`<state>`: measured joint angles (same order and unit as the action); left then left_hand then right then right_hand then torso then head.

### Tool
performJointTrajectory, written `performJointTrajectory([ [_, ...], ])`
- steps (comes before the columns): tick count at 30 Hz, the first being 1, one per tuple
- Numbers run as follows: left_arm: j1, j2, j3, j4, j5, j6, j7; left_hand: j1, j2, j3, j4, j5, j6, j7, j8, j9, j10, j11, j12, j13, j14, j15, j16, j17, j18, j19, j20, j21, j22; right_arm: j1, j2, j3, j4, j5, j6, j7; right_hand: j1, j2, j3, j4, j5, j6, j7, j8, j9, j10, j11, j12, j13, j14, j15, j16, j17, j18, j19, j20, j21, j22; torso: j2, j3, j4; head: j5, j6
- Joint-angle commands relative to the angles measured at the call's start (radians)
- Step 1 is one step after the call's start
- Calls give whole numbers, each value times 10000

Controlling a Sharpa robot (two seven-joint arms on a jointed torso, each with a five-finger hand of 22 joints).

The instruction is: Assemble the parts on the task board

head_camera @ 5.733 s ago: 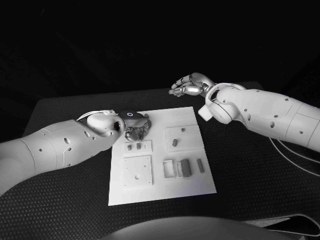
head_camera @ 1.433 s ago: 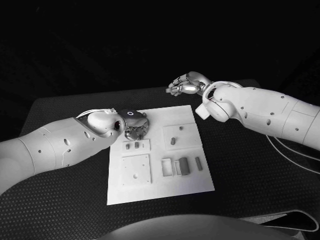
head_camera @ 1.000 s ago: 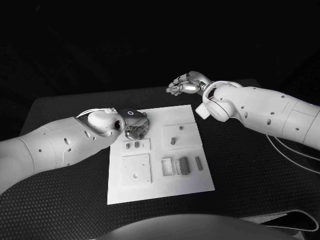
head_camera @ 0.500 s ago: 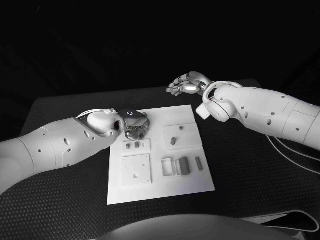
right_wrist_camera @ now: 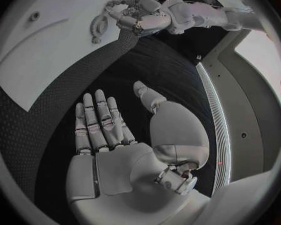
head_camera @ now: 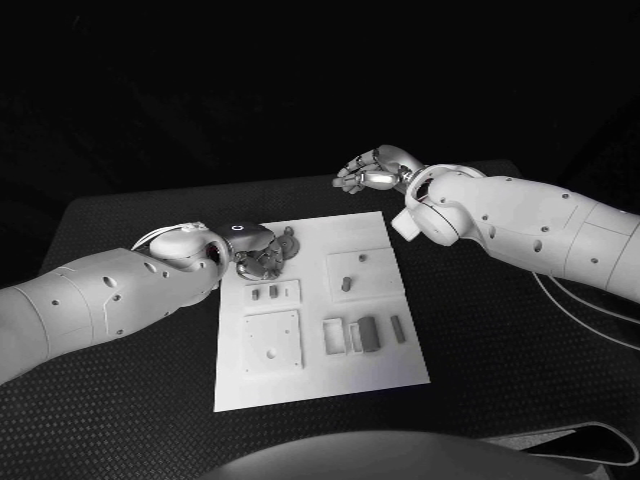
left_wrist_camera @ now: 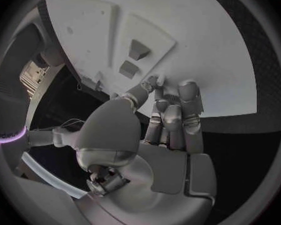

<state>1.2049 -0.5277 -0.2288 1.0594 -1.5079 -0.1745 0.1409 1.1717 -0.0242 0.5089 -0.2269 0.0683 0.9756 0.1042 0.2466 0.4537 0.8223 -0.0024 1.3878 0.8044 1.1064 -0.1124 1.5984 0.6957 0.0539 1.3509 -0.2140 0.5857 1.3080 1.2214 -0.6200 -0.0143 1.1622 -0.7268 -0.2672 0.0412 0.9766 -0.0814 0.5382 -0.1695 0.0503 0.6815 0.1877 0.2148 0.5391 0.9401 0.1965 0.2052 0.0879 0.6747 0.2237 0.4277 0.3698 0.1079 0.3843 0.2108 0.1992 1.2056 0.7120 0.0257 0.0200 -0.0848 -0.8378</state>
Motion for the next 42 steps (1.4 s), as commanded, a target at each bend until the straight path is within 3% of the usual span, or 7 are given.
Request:
performJointTrajectory([
  [1,20,-74,26,-86,1777,-467,321,21,56,84,-5,-8,-10,57,41,12,52,7,8,-17,65,10,-14,1,472,38,18,16,194,-5,-5,2,4,-6,96,58,-56,-14,-20,58,-17,-76,608,25,-10,67,-16,-60,-13,71,5,-61,-8,-60,62,27,-63,17,-2,-6,11,-7,-1],
  [7,23,-282,67,-27,3407,-642,637,-50,26,74,-12,-31,-73,79,16,-4,37,31,-3,-43,58,34,-41,7,491,27,46,16,198,-5,3,2,-5,-6,96,52,-52,-17,-20,57,-17,-77,608,26,-12,68,-16,-60,-17,70,5,-61,-8,-59,63,28,-66,19,1,10,-14,127,39],
  [10,20,-414,114,37,4474,-470,719,-103,33,51,-18,-81,-88,87,15,-6,21,39,-7,-56,47,44,-57,12,503,14,59,14,201,-5,-3,2,-12,-6,84,56,-51,-19,-20,57,-17,-77,608,27,-13,69,-16,-60,-18,70,5,-62,-8,-59,63,28,-68,20,1,3,-3,86,45],
  [13,16,-534,131,110,4659,-600,801,-123,51,41,-26,-91,-103,91,12,-9,16,42,-3,-60,44,46,-61,17,510,12,63,17,203,-5,-17,1,0,-6,86,56,-50,-20,-20,57,-17,-77,608,28,-14,69,-15,-61,-20,70,5,-62,-8,-59,64,28,-70,22,-2,-2,8,80,37],
  [25,16,-838,136,318,6739,350,919,-170,101,5,-72,-99,-109,85,23,-7,-2,40,16,-67,37,47,-74,29,529,3,74,36,216,-5,-32,1,6,-6,78,54,-46,-23,-21,60,-17,-78,608,31,-18,71,-15,-62,-28,70,5,-64,-8,-58,65,30,-77,26,-3,-3,8,132,67],
  [33,-35,-811,121,229,6787,601,922,-213,118,-45,-136,-112,-117,76,35,-5,-28,34,40,-69,21,42,-84,41,537,-22,78,58,228,-6,-33,0,14,-6,88,57,-46,-24,-22,62,-17,-79,609,33,-20,72,-15,-62,-32,70,6,-65,-8,-57,66,31,-81,29,-1,2,9,148,66],
  [42,-211,-672,113,85,5777,490,1064,-219,96,-73,-210,-114,-126,70,44,-5,-46,27,61,-72,8,35,-93,50,547,-28,74,91,235,-11,-17,0,3,-6,85,59,-46,-24,-23,67,-17,-80,609,35,-23,74,-14,-63,-38,70,6,-66,-8,-56,69,32,-87,33,-2,-4,-7,155,51],
])
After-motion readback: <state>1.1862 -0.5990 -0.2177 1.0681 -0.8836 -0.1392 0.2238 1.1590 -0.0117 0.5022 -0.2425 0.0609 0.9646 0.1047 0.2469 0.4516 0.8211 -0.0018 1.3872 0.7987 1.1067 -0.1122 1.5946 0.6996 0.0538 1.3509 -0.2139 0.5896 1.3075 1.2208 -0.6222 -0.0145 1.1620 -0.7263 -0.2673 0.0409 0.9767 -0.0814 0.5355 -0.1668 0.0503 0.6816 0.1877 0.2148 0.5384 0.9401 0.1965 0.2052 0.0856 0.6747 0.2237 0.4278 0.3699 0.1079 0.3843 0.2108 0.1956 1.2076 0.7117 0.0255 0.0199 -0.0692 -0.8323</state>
